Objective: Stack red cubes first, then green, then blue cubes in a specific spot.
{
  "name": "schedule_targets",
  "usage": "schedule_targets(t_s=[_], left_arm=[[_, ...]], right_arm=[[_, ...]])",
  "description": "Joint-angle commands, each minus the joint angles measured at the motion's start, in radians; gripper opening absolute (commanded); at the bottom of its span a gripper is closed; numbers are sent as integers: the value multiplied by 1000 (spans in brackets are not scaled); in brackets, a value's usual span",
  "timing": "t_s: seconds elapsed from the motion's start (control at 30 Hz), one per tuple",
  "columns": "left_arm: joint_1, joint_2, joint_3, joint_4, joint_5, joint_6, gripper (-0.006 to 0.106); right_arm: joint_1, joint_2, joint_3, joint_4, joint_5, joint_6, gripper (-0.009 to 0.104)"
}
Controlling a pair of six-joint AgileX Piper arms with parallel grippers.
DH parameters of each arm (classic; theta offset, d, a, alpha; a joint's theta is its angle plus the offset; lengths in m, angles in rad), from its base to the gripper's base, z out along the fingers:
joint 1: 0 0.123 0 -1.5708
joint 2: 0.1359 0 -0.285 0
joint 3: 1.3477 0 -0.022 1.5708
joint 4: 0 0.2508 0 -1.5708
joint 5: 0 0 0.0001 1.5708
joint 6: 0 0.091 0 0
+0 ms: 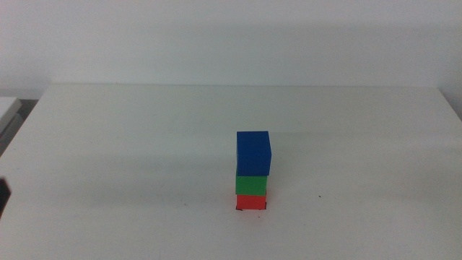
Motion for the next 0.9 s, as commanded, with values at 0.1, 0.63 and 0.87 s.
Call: schedule_targets(t_s=[0.1,0.63,0.87], left_arm=[[128,-167,167,-103,-88,-2,94],[203,-198,376,-139,-282,-2,94],[203,-198,376,-126,-228,-2,94]], right_arm=[[-6,-209,208,-33,-1,-9,93],[-12,-381,299,-41,47,-9,93],[-12,-381,299,-41,47,-9,93]])
